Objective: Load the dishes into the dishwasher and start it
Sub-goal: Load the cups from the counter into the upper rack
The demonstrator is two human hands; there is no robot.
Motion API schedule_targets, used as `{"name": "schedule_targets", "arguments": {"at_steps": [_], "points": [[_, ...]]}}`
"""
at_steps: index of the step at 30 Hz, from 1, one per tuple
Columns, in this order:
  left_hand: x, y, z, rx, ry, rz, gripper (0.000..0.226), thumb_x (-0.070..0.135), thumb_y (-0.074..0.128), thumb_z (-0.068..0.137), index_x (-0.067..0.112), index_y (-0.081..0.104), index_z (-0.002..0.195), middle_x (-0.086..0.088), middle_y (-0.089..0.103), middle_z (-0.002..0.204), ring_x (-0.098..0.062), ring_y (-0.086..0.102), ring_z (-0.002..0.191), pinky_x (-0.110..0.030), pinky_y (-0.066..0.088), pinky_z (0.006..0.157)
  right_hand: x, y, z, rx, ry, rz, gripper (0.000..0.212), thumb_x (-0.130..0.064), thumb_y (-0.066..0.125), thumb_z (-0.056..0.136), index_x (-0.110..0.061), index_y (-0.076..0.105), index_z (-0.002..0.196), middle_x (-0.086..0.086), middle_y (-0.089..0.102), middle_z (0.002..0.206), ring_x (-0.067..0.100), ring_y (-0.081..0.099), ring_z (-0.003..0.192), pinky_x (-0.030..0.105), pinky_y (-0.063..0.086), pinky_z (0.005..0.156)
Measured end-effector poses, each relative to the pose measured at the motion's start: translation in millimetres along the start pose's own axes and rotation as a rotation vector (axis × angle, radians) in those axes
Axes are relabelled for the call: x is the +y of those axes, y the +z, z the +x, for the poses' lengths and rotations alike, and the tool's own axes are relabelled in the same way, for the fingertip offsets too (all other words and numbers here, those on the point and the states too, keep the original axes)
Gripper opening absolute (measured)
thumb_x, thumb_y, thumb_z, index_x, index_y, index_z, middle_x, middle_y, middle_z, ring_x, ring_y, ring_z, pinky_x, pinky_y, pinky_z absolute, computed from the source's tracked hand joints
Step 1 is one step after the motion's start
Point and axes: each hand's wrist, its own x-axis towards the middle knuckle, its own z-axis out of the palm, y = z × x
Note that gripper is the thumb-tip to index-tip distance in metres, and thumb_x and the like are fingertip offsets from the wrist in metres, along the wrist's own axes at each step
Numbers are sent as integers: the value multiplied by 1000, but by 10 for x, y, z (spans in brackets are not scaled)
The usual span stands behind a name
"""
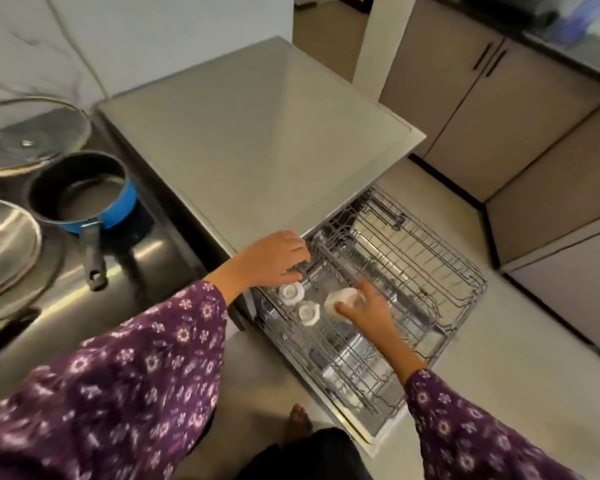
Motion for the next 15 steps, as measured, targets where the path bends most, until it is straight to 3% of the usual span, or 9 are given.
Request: {"name": "schedule_targets", "arguments": {"at_steps": [2, 5, 11, 15], "points": [[-93, 123, 80, -75, 43, 65, 38, 37, 53, 94, 11, 59, 122, -5, 59, 127, -20, 48, 124, -28, 15, 114, 163, 75, 111, -74, -41, -236, 63, -42, 74, 74, -21, 44, 125, 10, 47, 120, 29, 53, 104, 37, 47, 84], [-209, 272, 95, -161, 39, 107, 40, 43, 49, 95, 16, 58, 122, 0, 56, 131, -16, 41, 131, -28, 2, 118, 341, 252, 246, -177, -85, -362, 66, -39, 75, 72, -28, 41, 126, 7, 42, 124, 27, 54, 103, 40, 52, 86], [-328, 410, 110, -27, 55, 7, 22, 30, 58, 90, 19, 66, 108, 3, 65, 115, -15, 54, 117, -34, 18, 118, 621, 564, 516, -334, -98, -518, 74, -31, 77, 73, -25, 36, 134, 10, 37, 133, 33, 54, 112, 44, 51, 91], [-372, 466, 115, 9, 75, -3, 19, 27, 60, 87, 21, 68, 103, 6, 66, 110, -14, 57, 112, -30, 18, 117, 732, 712, 625, -406, -94, -587, 78, -28, 76, 75, -27, 33, 139, 10, 35, 137, 36, 47, 120, 48, 49, 95]]}}
